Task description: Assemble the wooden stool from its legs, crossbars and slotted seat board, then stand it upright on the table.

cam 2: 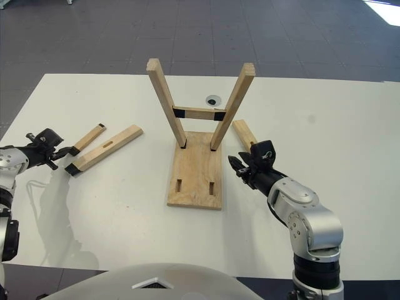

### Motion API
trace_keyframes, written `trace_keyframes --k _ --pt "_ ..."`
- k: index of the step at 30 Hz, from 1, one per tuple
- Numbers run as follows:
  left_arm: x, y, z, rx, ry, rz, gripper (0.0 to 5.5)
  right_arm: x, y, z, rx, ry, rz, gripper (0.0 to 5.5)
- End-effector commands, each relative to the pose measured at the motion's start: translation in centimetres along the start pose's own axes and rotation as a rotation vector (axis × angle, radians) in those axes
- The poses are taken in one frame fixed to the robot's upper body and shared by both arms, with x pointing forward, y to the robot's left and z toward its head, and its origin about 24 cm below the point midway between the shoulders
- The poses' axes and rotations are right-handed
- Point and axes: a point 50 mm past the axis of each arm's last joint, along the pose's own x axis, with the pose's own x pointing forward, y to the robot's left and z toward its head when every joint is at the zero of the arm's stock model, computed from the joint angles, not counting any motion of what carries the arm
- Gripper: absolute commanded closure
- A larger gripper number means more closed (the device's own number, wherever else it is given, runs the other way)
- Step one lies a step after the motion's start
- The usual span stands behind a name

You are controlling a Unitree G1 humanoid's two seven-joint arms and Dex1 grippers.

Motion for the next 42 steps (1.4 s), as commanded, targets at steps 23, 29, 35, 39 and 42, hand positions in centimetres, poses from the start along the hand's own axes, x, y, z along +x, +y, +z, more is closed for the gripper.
trace_keyframes --k 23,29,35,39,42 --pt "0.9 -3.4 3.8 -0.59 -0.016 0.208 2.44 -0.2 0.5 -0.1 0.002 0.004 0.007 3.78" --pt "1.5 -3.7 2.4 -0.652 0.085 0.228 2.44 -0.2 0.6 -0.1 0.005 0.004 0.005 3.78" --pt "2.2 -3.8 2.6 -0.695 0.143 0.163 2.95 -0.2 0.6 -0.1 0.006 0.001 0.003 3.78" --pt "1.8 -3.5 2.1 -0.693 0.177 0.173 3.76 -0.2 0.6 -0.1 0.006 0.0 0.0 3.78" --pt "1.8 -3.6 2.0 -0.686 0.188 0.181 4.15 -0.1 0.6 -0.1 0.004 -0.004 0.0 3.78"
